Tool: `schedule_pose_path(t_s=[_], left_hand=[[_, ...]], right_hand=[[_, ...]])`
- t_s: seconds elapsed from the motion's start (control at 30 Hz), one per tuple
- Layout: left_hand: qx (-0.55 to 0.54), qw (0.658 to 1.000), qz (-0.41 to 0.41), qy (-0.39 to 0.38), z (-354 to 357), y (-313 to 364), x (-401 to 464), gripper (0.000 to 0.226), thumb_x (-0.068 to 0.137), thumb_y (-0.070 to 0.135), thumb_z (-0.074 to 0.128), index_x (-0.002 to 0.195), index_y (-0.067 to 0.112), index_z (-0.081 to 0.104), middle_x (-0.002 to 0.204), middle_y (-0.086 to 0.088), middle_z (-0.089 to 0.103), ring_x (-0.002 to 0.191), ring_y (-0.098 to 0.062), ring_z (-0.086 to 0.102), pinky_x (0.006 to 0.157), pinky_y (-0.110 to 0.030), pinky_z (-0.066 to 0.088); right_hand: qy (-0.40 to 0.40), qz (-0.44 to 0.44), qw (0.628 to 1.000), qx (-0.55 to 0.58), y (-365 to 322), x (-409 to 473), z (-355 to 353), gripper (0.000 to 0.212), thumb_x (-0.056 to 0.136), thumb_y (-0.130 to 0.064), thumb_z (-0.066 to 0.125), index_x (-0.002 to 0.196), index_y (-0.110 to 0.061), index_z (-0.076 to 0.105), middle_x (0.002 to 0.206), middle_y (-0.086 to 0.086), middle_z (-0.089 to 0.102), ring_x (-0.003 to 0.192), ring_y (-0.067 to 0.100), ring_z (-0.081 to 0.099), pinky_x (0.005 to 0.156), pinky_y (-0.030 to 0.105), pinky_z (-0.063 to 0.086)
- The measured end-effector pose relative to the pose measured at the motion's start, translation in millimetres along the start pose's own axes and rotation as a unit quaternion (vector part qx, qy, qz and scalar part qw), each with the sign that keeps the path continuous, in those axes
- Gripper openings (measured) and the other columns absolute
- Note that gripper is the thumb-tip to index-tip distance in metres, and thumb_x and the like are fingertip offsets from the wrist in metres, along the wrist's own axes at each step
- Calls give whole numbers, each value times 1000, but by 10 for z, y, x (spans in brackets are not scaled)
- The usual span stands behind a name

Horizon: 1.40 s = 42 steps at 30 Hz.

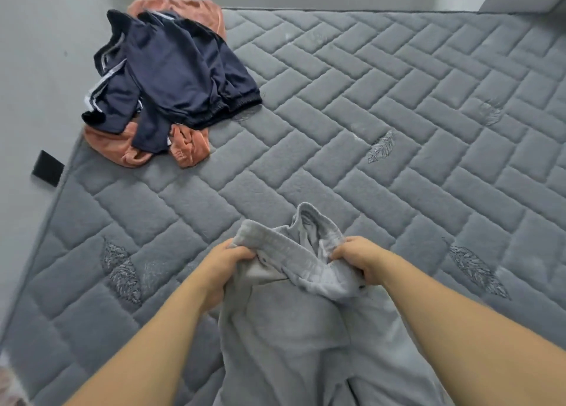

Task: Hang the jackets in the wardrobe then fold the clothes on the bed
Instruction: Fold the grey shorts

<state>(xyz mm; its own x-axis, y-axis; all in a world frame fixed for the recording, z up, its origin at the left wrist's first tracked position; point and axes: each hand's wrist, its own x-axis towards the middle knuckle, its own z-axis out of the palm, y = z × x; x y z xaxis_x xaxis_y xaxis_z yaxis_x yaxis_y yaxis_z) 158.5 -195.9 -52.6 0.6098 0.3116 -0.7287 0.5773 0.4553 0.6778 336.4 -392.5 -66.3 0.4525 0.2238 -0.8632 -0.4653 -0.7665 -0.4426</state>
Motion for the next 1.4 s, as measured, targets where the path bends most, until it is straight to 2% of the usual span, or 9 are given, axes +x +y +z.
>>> schedule_pose_path(t_s=[0.23,0.37,0.53,0.63,0.8,0.93,1.03,1.23,1.4], left_hand=[[0,994,-70,-79,159,963,-1585,34,82,29,70,107,6,75,108,-17,72,97,-29,71,80,-35,56],[42,998,-30,-23,272,1305,-2403,33,89,25,63,111,1,68,103,-20,73,89,-30,72,80,-37,56],[-109,982,147,-51,348,1621,-3128,27,98,6,47,122,9,59,107,-15,72,87,-24,72,66,-30,59],[-80,977,196,-16,531,1770,-3295,24,95,-1,45,115,9,54,100,-14,66,88,-25,67,77,-33,57],[112,976,179,46,644,1883,-3356,16,72,-5,46,78,10,49,67,-6,39,54,-14,38,45,-22,30],[238,947,217,21,555,1928,-3373,26,64,-7,59,83,4,73,74,-8,64,66,-18,55,56,-24,42],[203,957,208,-25,575,1961,-3322,36,75,-15,59,91,12,77,83,-9,74,75,-21,66,58,-25,51],[141,968,184,98,750,2123,-3263,32,40,2,57,71,7,56,70,-7,50,69,-23,48,61,-30,36],[142,985,92,34,759,2188,-3280,26,40,-1,46,56,15,33,61,-1,30,49,-22,34,50,-20,30]], right_hand=[[144,-186,930,-282,-403,-1894,-514,23,83,0,37,91,-21,43,92,12,58,78,26,51,59,33,36],[185,-232,894,-336,-568,-2958,-923,14,93,-15,38,82,-19,46,107,14,63,99,29,55,70,33,34],[120,-198,957,-175,-447,-3865,-1468,63,71,-72,65,108,-23,50,109,-3,53,98,17,54,69,33,42],[79,-173,962,-195,-365,-4143,-1514,79,63,-50,78,124,-20,38,119,1,47,109,22,56,78,39,56],[22,-125,975,-184,-222,-4246,-1595,15,80,4,54,92,-3,49,87,14,53,69,22,59,60,30,56],[181,-197,924,-271,-143,-4302,-1844,17,77,-2,61,66,-10,51,75,10,55,74,26,56,56,25,44],[226,-282,927,-104,-29,-4246,-1956,23,76,0,61,60,-15,53,70,4,56,69,21,50,57,27,36],[166,-310,922,165,-35,-4162,-1911,11,82,-4,71,93,-8,70,84,9,71,81,25,65,72,36,52],[-13,-172,964,204,-74,-4162,-2116,29,72,5,65,101,-1,68,97,18,72,85,30,71,71,39,58]])
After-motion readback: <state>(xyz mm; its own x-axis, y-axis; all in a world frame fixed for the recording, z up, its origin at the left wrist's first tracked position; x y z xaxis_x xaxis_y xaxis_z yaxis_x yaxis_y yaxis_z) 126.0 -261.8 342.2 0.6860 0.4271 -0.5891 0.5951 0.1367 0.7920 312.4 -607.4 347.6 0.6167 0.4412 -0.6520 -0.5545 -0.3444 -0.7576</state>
